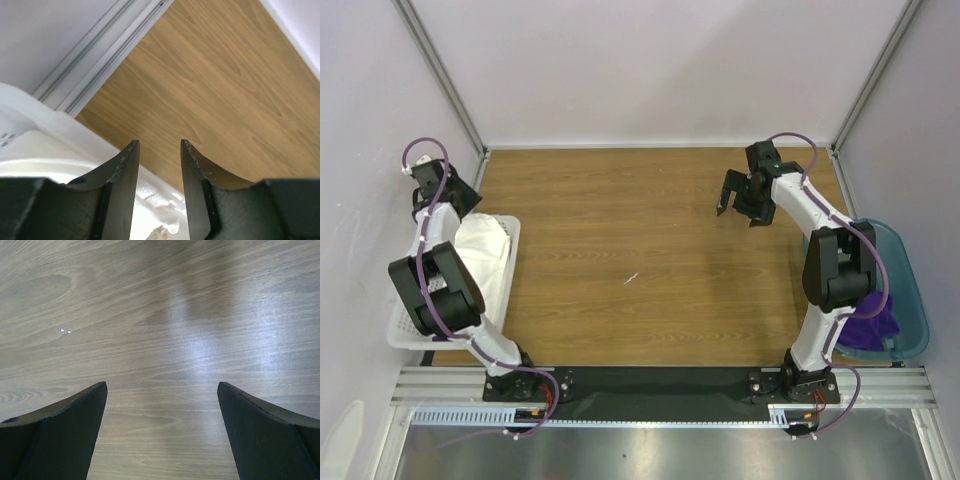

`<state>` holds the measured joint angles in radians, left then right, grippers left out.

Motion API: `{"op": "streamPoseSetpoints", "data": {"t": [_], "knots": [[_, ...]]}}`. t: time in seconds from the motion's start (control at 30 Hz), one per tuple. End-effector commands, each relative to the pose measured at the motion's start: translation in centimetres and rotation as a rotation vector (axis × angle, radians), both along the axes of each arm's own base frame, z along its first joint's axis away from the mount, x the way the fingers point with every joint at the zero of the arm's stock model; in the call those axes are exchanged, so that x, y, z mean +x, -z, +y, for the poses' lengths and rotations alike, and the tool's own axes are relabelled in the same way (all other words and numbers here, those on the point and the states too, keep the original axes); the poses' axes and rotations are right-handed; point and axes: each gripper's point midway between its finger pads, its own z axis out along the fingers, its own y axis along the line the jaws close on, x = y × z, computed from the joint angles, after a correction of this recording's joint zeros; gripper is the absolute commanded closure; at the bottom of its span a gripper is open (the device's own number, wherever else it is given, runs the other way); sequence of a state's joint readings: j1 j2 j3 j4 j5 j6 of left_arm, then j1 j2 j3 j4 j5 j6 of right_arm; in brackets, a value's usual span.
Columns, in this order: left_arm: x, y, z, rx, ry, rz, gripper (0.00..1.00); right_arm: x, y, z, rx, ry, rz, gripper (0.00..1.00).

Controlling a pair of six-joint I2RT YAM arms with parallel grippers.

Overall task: Fold and stack the towels
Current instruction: Neatly place the folded towel into the bin

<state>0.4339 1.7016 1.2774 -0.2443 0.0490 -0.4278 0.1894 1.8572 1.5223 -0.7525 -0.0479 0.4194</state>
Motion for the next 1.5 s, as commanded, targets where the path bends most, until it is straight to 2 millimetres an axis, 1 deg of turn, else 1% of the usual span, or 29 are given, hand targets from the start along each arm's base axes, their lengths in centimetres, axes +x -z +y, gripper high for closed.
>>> {"op": "streamPoseSetpoints", "data": {"t": [0.0, 0.07, 0.1, 0.17, 0.23, 0.27, 0.33, 0.37, 0.43, 0.5, 0.57, 0.63, 0.8, 0.93, 0.97, 1.07, 1.13, 1.2, 1.27, 1.3, 1.33, 1.37, 1.4, 1.43, 1.47], "knots": [[-1.0, -1.4, 0.3, 0.101, 0.034, 0.006, 0.56, 0.9, -0.6, 0.3, 0.018, 0.016, -0.013, 0.0], [-2.0, -1.2, 0.1, 0.111, 0.037, 0.033, 0.56, 0.7, -0.1, 0.3, 0.015, 0.016, 0.001, 0.0], [-2.6, -0.7, -0.1, 0.115, 0.048, 0.054, 0.56, 0.8, -0.2, 0.3, 0.012, 0.014, -0.003, 0.0], [-3.3, -0.6, -0.3, 0.122, 0.058, 0.067, 0.56, 0.9, -0.2, 0.2, 0.009, 0.014, -0.003, 0.0], [-4.1, 0.2, -0.6, 0.12, 0.07, 0.097, 0.56, 1.0, -0.1, 0.3, 0.01, 0.014, -0.002, 0.0], [-4.6, 0.6, -0.2, 0.135, 0.052, 0.121, 0.56, 0.9, 0.1, 0.2, 0.008, 0.012, 0.006, 0.0], [-5.5, 1.2, -0.3, 0.132, 0.051, 0.164, 0.57, 0.9, 0.1, 0.3, 0.008, 0.009, 0.009, 0.0], [-5.8, 0.9, -0.4, 0.138, 0.049, 0.164, 0.57, 0.9, 0.0, 0.3, 0.008, 0.008, 0.005, 0.0], [-6.8, 1.4, -0.6, 0.133, 0.041, 0.192, 0.57, 0.9, 0.0, 0.1, -0.001, 0.011, 0.005, 0.0], [-8.0, 1.5, -0.4, 0.144, 0.008, 0.219, 0.57, 0.8, 0.1, 0.0, -0.007, 0.013, 0.012, 0.0], [-9.4, 2.2, -0.5, 0.137, -0.007, 0.275, 0.57, 0.6, 0.3, -0.1, -0.01, 0.012, 0.016, 0.0], [-10.8, 3.4, -0.6, 0.126, -0.025, 0.348, 0.58, 0.7, 0.3, 0.0, -0.008, 0.011, 0.016, 0.0], [-13.4, 6.5, -1.2, 0.101, -0.026, 0.466, 0.6, 0.7, 0.2, 0.0, -0.009, 0.01, 0.014, 0.0], [-13.5, 7.8, -1.4, 0.087, -0.018, 0.483, 0.59, 0.8, -0.1, 0.0, -0.01, 0.007, 0.011, 0.0], [-13.5, 8.4, -1.4, 0.079, -0.015, 0.499, 0.6, 0.8, -0.2, 0.0, -0.009, 0.007, 0.008, 0.0], [-13.4, 8.9, -1.3, 0.074, -0.019, 0.516, 0.6, 0.9, -0.7, -0.1, -0.013, 0.007, -0.001, 0.0], [-13.2, 8.3, -1.2, 0.081, -0.018, 0.499, 0.6, 0.8, -1.0, -0.3, -0.018, 0.008, -0.005, 0.0], [-12.7, 6.5, -1.1, 0.105, -0.013, 0.446, 0.59, 0.7, -1.4, -0.3, -0.021, 0.01, -0.015, 0.0], [-12.6, 4.8, -0.9, 0.127, -0.009, 0.417, 0.57, 0.8, -1.9, -0.4, -0.019, 0.011, -0.027, 0.0], [-12.1, 2.4, -0.7, 0.157, -0.014, 0.365, 0.57, 0.9, -2.1, -0.3, -0.015, 0.008, -0.031, 0.0], [-12.2, 1.3, -0.6, 0.168, -0.016, 0.353, 0.55, 0.9, -2.6, -0.1, -0.01, 0.004, -0.039, 0.0], [-12.2, -0.1, -0.4, 0.189, -0.02, 0.327, 0.52, 1.2, -3.3, 0.1, 0.003, 0.001, -0.055, 0.0], [-11.7, -2.2, -0.2, 0.214, -0.024, 0.286, 0.49, 1.5, -3.8, 0.2, 0.007, -0.002, -0.069, 0.0], [-11.9, -4.3, -0.3, 0.237, -0.032, 0.24, 0.45, 1.7, -4.4, 0.3, 0.012, -0.005, -0.084, 0.0], [-11.9, -5.6, -0.2, 0.253, -0.034, 0.212, 0.32, 2.2, -5.4, 0.4, 0.019, -0.006, -0.11, 0.0]]}}
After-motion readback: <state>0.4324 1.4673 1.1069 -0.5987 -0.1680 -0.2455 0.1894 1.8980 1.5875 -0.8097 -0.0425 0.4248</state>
